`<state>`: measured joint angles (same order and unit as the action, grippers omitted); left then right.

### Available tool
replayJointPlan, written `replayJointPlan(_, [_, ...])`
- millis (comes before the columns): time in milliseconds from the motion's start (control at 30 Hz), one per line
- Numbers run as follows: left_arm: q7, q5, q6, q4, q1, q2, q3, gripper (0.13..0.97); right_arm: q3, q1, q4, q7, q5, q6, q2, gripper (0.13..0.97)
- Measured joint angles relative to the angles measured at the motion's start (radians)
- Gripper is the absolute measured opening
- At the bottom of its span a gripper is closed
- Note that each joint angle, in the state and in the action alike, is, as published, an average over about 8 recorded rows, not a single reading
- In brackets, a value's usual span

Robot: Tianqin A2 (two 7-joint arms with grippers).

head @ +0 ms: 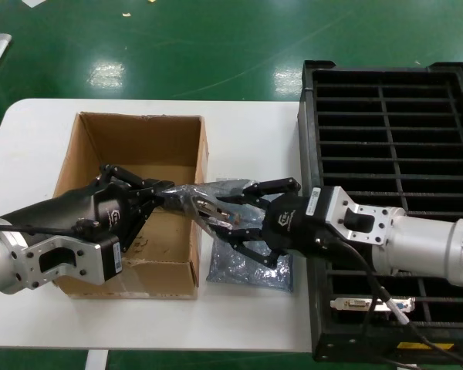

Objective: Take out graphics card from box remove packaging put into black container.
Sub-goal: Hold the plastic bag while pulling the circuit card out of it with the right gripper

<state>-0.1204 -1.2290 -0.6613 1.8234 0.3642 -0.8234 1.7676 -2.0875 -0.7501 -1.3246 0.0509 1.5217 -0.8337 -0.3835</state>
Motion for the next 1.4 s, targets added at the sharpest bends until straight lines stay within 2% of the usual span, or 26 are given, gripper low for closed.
replayJointPlan(367, [0.000,0.000,0.000,0.000,0.000,0.000,0.000,0.138,-0.010,-0.029,0.085,-0.002,0.006,0.026,0.074,0.360])
replayJointPlan(500, [0.000,0.000,0.000,0.000,0.000,0.000,0.000,0.138,-0.009,-0.033,0.102,0.001,0.006,0.037,0.086,0.360])
replayJointPlan(800, [0.000,0.000,0.000,0.000,0.000,0.000,0.000,0.138,-0.003,-0.018,0.079,0.013,0.008,0.041,0.068,0.292])
replayJointPlan(1067, [0.000,0.000,0.000,0.000,0.000,0.000,0.000,0.138,0.000,0.001,0.040,0.019,0.010,0.037,0.044,0.192])
replayJointPlan(1400, [0.000,0.000,0.000,0.000,0.000,0.000,0.000,0.138,0.007,0.026,-0.022,0.025,0.020,0.028,0.010,0.187])
